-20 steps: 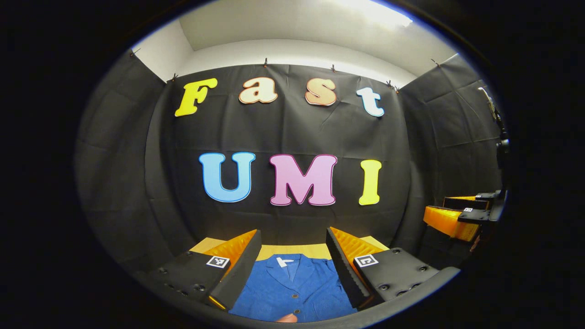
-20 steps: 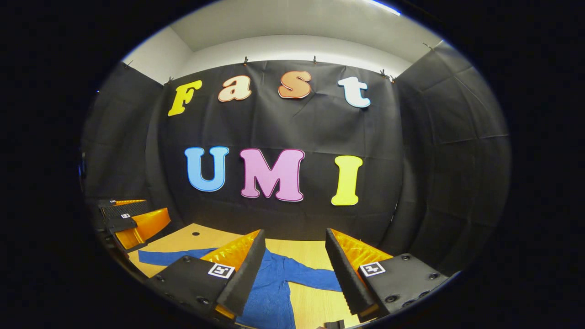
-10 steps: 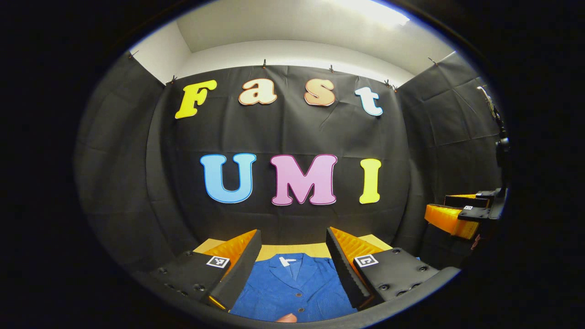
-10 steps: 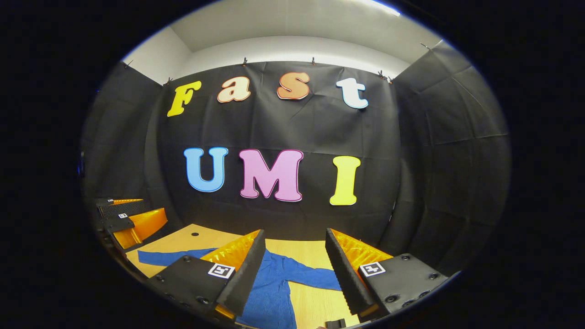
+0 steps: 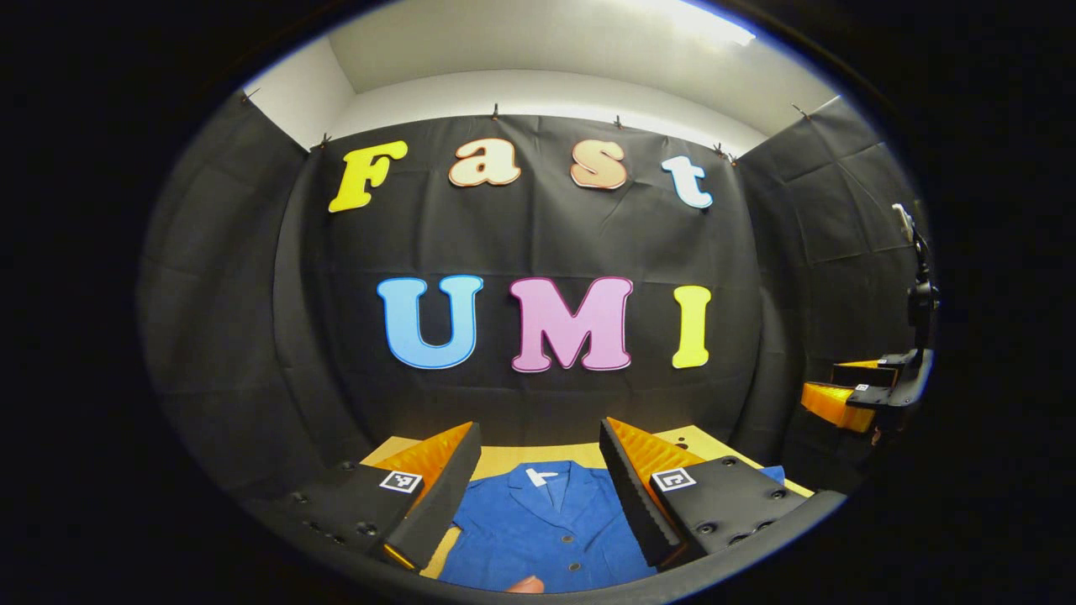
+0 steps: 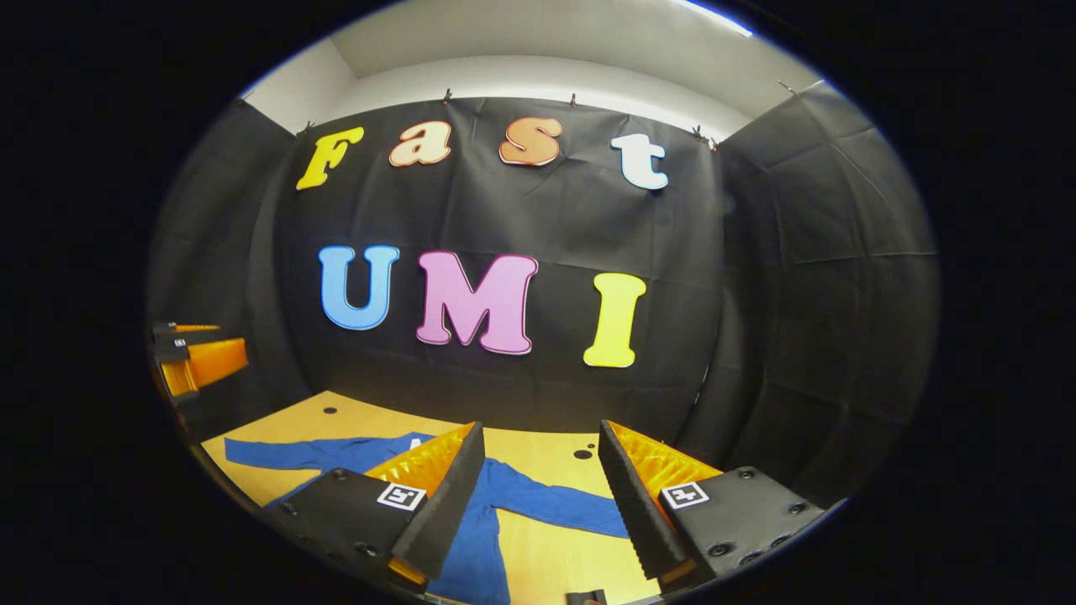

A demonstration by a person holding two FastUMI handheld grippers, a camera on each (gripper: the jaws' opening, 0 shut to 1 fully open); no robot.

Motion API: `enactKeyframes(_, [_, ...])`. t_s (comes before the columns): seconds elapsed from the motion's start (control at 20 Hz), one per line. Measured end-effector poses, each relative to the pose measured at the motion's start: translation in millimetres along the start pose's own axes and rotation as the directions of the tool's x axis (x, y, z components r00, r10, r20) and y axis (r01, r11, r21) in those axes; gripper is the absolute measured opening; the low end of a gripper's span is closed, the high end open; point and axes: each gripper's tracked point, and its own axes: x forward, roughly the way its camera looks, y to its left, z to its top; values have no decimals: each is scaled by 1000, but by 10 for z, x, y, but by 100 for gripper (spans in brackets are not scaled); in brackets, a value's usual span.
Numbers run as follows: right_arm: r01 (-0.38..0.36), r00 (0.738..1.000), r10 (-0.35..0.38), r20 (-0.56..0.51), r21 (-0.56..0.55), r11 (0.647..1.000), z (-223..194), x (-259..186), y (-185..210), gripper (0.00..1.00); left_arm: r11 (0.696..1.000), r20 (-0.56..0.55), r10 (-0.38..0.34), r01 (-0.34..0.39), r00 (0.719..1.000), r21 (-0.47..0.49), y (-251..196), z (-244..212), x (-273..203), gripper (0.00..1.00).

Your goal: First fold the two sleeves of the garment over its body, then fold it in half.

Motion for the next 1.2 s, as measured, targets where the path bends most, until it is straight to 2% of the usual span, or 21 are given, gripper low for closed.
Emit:
enactKeyframes(0.2, [74,996,-73,-57,7,997,-291,182,-427,83,999,-14,28,-29,999,-30,89,-58,111,82])
enactKeyframes(0.35, [98,991,-100,-89,-28,995,-569,402,-758,93,998,23,53,-53,998,-34,72,9,224,80])
enactKeyframes(0.4, [99,989,-102,-107,-30,995,-689,496,-846,93,998,29,55,-55,998,-33,41,-8,277,82])
enactKeyframes(0.45, [99,985,-102,-136,-27,995,-839,604,-944,92,997,27,65,-65,998,-32,17,-10,343,82])
enactKeyframes(0.55, [96,975,-93,-200,7,995,-1166,844,-1113,95,995,13,95,-95,995,-28,-18,-36,492,82])
enactKeyframes(0.65, [126,954,-108,-279,49,991,-1560,1099,-1354,95,993,-3,116,-116,993,-9,-111,-33,656,82])
enactKeyframes(0.8, [188,912,-146,-384,75,979,-2180,1426,-1730,95,988,-13,151,-151,988,7,-200,-69,875,82])
enactKeyframes(0.95, [235,851,-164,-500,83,968,-2829,1610,-1993,95,985,-47,172,-172,984,2,-302,-134,1012,82])
enactKeyframes(1.05, [259,793,-158,-588,90,962,-3281,1714,-2060,96,983,-83,185,-184,979,16,-352,-225,1079,82])
enactKeyframes(1.15, [274,717,-146,-682,83,958,-3627,1712,-2137,96,980,-115,197,-193,974,44,-360,-304,1106,82])
enactKeyframes(1.2, [288,688,-150,-710,77,955,-3741,1725,-2170,92,978,-123,208,-203,970,56,-361,-315,1122,82])
